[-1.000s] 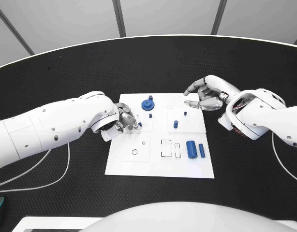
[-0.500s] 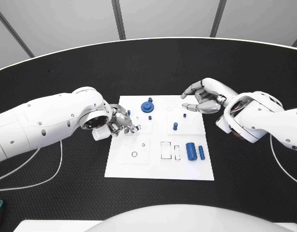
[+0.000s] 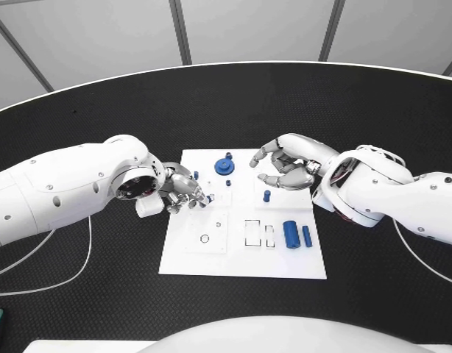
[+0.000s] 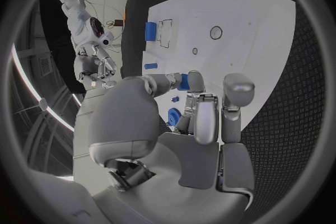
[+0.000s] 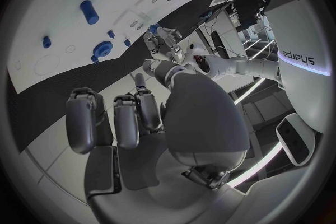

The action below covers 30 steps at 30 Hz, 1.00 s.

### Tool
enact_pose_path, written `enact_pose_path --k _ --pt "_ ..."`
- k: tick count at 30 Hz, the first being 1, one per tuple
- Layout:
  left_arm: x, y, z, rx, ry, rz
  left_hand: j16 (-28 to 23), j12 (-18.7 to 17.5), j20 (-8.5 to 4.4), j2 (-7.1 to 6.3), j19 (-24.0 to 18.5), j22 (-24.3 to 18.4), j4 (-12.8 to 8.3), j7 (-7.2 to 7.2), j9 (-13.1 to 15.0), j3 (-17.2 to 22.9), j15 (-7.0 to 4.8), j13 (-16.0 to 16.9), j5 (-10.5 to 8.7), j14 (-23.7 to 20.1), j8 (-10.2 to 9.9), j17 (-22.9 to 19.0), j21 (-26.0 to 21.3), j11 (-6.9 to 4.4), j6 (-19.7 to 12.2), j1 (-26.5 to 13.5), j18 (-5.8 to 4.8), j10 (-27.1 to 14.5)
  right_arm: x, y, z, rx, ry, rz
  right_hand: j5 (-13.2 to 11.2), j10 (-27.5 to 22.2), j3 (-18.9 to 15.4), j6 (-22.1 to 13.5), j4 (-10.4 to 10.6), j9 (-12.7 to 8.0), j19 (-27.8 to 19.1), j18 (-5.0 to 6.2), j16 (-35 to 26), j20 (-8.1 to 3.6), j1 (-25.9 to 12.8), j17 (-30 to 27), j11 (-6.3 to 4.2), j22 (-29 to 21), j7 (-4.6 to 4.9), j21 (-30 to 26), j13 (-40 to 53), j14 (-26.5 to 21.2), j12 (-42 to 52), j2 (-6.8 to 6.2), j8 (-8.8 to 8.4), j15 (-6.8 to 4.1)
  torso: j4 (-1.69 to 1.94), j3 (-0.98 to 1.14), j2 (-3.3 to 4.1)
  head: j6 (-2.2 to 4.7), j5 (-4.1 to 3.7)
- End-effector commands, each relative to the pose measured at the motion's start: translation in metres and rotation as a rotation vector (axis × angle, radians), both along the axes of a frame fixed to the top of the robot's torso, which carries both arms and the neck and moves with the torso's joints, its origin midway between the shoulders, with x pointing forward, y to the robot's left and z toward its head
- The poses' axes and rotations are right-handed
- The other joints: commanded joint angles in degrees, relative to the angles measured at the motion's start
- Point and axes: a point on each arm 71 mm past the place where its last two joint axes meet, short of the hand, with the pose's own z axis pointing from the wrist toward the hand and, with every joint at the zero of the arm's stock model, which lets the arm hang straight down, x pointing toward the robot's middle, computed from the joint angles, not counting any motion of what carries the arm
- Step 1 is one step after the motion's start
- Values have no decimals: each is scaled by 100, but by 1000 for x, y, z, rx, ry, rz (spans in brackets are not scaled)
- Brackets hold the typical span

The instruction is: Assemble the parts on the task board

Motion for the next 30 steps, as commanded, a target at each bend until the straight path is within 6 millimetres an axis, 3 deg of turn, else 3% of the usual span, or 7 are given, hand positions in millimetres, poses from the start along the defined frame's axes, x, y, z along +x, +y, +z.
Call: enact_pose_path --k 1,6,10,18,30 --pt "-1 0 1 -20 -2 -4 3 -20 13 54 -48 -10 113 -21 1 78 36 -6 14 321 241 558 -34 4 -26 -1 57 -52 0 11 -3 -9 4 26 -15 30 261 -65 -154 -49 272 39 -1 -40 162 944 -3 814 -2 38 516 468 37 59 -105 -41 -4 -5 -6 25 10" --pt "-3 -1 3 -84 -12 -19 -2 -18 13 53 -57 -21 90 -28 -1 85 35 -7 15 315 249 546 -42 -1 -31 19 59 -63 0 32 -11 -56 6 66 -9 55 728 -156 -445 -159 279 37 13 -99 176 976 -106 839 -82 57 536 475 62 132 -307 -118 5 -15 -3 57 -6" --pt "-5 -3 5 -126 -19 -38 -4 -14 13 49 -61 -22 71 -30 -2 88 32 -5 16 312 256 538 -43 -4 -33 35 60 -68 3 45 -18 -88 11 70 -10 75 864 -186 -537 -192 283 36 21 -166 116 994 -192 849 -122 64 549 480 76 155 -368 -193 5 -22 0 92 -8" --pt "-9 -5 7 -162 -25 -59 -5 3 10 35 -68 -19 26 -34 -7 86 30 19 16 308 273 535 -43 -8 -30 69 60 -62 5 59 -27 -103 21 69 16 89 964 -250 -614 -226 286 34 28 -214 44 1011 -251 857 -156 67 560 485 85 174 -439 -243 -3 -26 0 127 0" --pt "-10 -6 9 -180 -32 -66 -7 16 9 31 -76 -29 4 -37 -9 87 29 42 17 305 281 529 -48 -10 -24 84 62 -49 2 73 -33 -102 34 97 23 94 989 -253 -629 -231 289 33 29 -228 24 1015 -268 863 -174 73 565 486 90 188 -449 -258 -10 -8 2 142 21"
